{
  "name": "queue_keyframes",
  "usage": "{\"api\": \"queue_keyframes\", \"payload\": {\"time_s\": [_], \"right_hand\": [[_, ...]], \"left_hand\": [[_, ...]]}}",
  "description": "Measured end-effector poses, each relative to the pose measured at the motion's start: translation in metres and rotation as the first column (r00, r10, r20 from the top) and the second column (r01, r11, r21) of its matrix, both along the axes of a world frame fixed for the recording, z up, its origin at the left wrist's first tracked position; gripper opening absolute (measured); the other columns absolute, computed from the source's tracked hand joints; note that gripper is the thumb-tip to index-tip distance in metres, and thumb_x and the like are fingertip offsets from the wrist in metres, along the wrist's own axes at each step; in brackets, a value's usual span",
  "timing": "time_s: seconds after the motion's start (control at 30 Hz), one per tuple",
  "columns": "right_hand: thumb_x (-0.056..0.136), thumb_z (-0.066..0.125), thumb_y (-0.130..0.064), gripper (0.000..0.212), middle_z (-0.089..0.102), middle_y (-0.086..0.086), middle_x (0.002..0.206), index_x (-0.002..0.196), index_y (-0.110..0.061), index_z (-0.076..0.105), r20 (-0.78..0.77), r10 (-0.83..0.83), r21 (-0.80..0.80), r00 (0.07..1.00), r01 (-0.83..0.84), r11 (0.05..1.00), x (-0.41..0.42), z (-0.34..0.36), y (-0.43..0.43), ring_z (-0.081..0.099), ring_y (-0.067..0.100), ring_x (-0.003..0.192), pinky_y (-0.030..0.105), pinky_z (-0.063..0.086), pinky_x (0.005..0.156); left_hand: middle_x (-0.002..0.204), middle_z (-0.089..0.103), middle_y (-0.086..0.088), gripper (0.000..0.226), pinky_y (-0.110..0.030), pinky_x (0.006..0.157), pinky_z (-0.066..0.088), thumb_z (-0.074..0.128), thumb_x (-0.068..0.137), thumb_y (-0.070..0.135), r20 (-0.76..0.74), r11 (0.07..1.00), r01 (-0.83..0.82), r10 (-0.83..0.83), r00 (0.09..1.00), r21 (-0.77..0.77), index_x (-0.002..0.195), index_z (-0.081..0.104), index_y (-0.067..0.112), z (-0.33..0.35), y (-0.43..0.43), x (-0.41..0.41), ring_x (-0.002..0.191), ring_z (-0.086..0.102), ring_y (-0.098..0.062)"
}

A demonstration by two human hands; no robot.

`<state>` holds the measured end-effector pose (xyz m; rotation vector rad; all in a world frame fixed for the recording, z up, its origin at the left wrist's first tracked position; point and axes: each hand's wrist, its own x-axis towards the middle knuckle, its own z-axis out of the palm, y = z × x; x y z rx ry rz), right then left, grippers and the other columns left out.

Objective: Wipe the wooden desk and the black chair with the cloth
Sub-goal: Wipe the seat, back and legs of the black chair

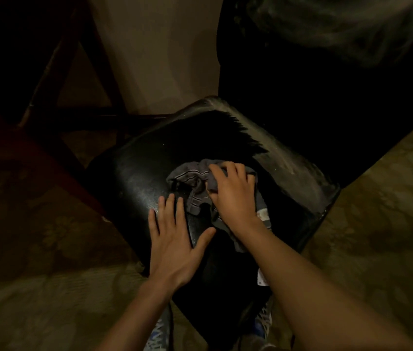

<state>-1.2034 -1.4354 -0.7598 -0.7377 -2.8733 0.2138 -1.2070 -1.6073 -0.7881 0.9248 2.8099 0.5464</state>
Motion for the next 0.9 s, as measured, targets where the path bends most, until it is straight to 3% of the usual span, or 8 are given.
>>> {"api": "queue_keyframes", "payload": {"time_s": [0.3, 0.43, 0.53, 0.67, 0.8, 0.9], "right_hand": [[0.082, 0.074, -0.021, 0.069, 0.048, 0.007, 0.136, 0.145, -0.024, 0.045, -0.007, -0.047, -0.012, 0.999, 0.046, 0.999, 0.055, -0.002, 0.018, 0.038, 0.031, 0.127, 0.046, 0.035, 0.1], [0.081, 0.074, -0.018, 0.069, 0.049, 0.007, 0.135, 0.145, -0.023, 0.047, -0.004, -0.116, -0.014, 0.993, 0.116, 0.993, 0.086, -0.002, 0.023, 0.039, 0.031, 0.126, 0.047, 0.037, 0.101], [0.081, 0.073, -0.017, 0.069, 0.049, 0.005, 0.135, 0.145, -0.024, 0.046, -0.006, -0.15, -0.059, 0.989, 0.149, 0.987, 0.093, -0.002, 0.018, 0.037, 0.029, 0.127, 0.049, 0.036, 0.104], [0.084, 0.072, -0.017, 0.066, 0.05, 0.004, 0.131, 0.144, -0.025, 0.047, -0.01, -0.165, -0.122, 0.986, 0.163, 0.979, 0.092, 0.0, 0.012, 0.036, 0.028, 0.126, 0.049, 0.033, 0.102], [0.086, 0.069, -0.021, 0.062, 0.051, 0.003, 0.129, 0.144, -0.024, 0.046, -0.032, -0.196, -0.139, 0.98, 0.19, 0.972, 0.091, -0.003, 0.0, 0.036, 0.027, 0.124, 0.047, 0.032, 0.099], [0.086, 0.069, -0.023, 0.061, 0.051, 0.003, 0.128, 0.143, -0.026, 0.046, -0.05, -0.221, -0.146, 0.974, 0.211, 0.966, 0.09, -0.007, -0.012, 0.037, 0.027, 0.122, 0.048, 0.034, 0.098]], "left_hand": [[0.168, -0.011, -0.003, 0.091, -0.038, 0.118, -0.025, 0.02, 0.095, 0.076, -0.024, 0.999, 0.031, -0.03, 0.999, 0.017, 0.16, 0.003, 0.015, 0.0, -0.003, -0.01, 0.149, -0.027, -0.014], [0.168, -0.008, -0.007, 0.085, -0.045, 0.119, -0.022, 0.019, 0.095, 0.072, -0.01, 1.0, 0.022, -0.022, 1.0, 0.01, 0.16, 0.006, 0.019, 0.005, -0.001, -0.007, 0.151, -0.025, -0.019], [0.167, -0.003, -0.013, 0.069, -0.052, 0.12, -0.017, 0.031, 0.101, 0.054, -0.009, 1.0, 0.026, -0.026, 1.0, 0.008, 0.159, 0.014, 0.021, 0.016, 0.009, 0.004, 0.152, -0.019, -0.025], [0.16, 0.024, -0.02, 0.057, -0.053, 0.124, -0.002, 0.053, 0.09, 0.019, -0.091, 0.989, 0.097, -0.087, 0.992, 0.11, 0.145, 0.043, 0.009, 0.029, 0.037, 0.024, 0.153, 0.006, -0.033], [0.154, 0.025, -0.026, 0.055, -0.051, 0.125, 0.006, 0.048, 0.086, 0.016, 0.103, 0.962, -0.076, 0.05, 0.993, 0.263, 0.139, 0.042, 0.002, 0.032, 0.065, 0.042, 0.145, 0.016, -0.037], [0.156, 0.023, -0.027, 0.056, -0.047, 0.126, 0.004, 0.04, 0.091, 0.023, 0.051, 0.97, -0.076, 0.066, 0.997, 0.231, 0.142, 0.038, 0.001, 0.022, 0.064, 0.044, 0.148, 0.015, -0.036]]}}
